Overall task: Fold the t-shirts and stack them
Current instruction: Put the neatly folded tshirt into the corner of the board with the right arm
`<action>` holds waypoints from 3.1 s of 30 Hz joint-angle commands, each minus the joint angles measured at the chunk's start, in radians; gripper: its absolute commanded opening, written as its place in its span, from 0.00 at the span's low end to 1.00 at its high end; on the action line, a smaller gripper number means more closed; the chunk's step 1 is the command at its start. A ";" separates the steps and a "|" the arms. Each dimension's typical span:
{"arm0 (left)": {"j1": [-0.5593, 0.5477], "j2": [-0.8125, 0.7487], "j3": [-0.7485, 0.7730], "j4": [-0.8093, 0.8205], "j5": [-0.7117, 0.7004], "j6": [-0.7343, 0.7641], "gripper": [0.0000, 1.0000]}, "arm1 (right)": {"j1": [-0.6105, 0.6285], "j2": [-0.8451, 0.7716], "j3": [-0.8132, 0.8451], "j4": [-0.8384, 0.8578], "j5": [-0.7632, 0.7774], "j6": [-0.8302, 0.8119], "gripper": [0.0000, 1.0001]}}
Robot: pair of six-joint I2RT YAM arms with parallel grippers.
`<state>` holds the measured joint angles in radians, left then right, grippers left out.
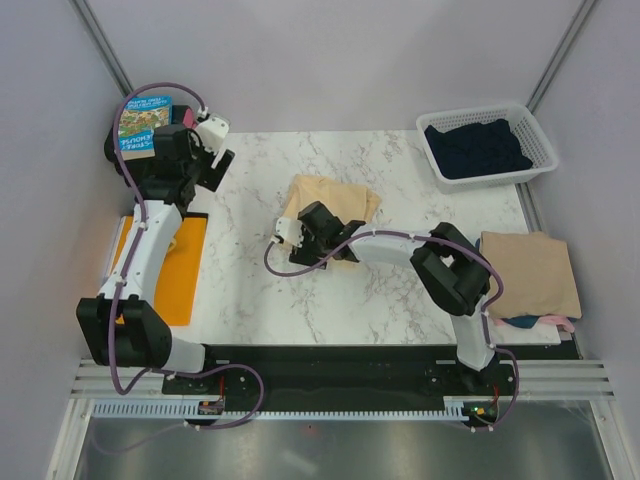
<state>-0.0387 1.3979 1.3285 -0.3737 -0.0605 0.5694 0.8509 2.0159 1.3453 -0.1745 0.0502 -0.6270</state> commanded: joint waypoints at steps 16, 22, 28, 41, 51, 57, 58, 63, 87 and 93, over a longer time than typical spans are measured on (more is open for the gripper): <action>0.037 0.036 0.064 0.087 0.051 0.119 0.98 | -0.065 0.132 0.158 -0.382 -0.191 0.007 0.17; 0.079 0.027 0.035 0.104 0.083 0.103 0.98 | -0.124 0.122 0.336 -0.692 -0.490 -0.094 0.00; 0.077 0.039 0.043 0.110 0.120 0.054 0.98 | -0.190 0.132 0.529 -1.066 -0.672 -0.322 0.00; 0.076 0.015 0.037 0.104 0.160 0.015 0.98 | -0.312 -0.140 0.542 -0.864 -0.124 -0.517 0.00; 0.074 0.007 0.040 0.101 0.172 0.006 0.98 | -0.504 -0.172 0.525 -0.729 0.000 -0.660 0.00; 0.076 0.010 0.043 0.102 0.172 0.009 0.98 | -0.610 -0.180 0.522 -0.721 0.040 -0.662 0.00; 0.076 0.012 0.043 0.102 0.172 0.012 0.98 | -0.619 -0.189 0.519 -0.720 0.045 -0.656 0.00; 0.074 0.029 0.060 0.102 0.171 0.017 0.98 | -0.653 -0.253 0.450 -0.730 0.024 -0.636 0.00; 0.014 0.092 0.161 0.082 0.183 0.050 0.98 | -0.736 -0.416 0.170 -0.728 0.079 -0.576 0.00; 0.007 0.084 0.150 0.081 0.185 0.060 0.98 | -0.794 -0.376 0.172 -0.631 0.137 -0.528 0.00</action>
<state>-0.0292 1.4837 1.4559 -0.3073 0.1062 0.6106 0.0891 1.6173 1.5116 -0.9180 0.1089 -1.1984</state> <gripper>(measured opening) 0.979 0.043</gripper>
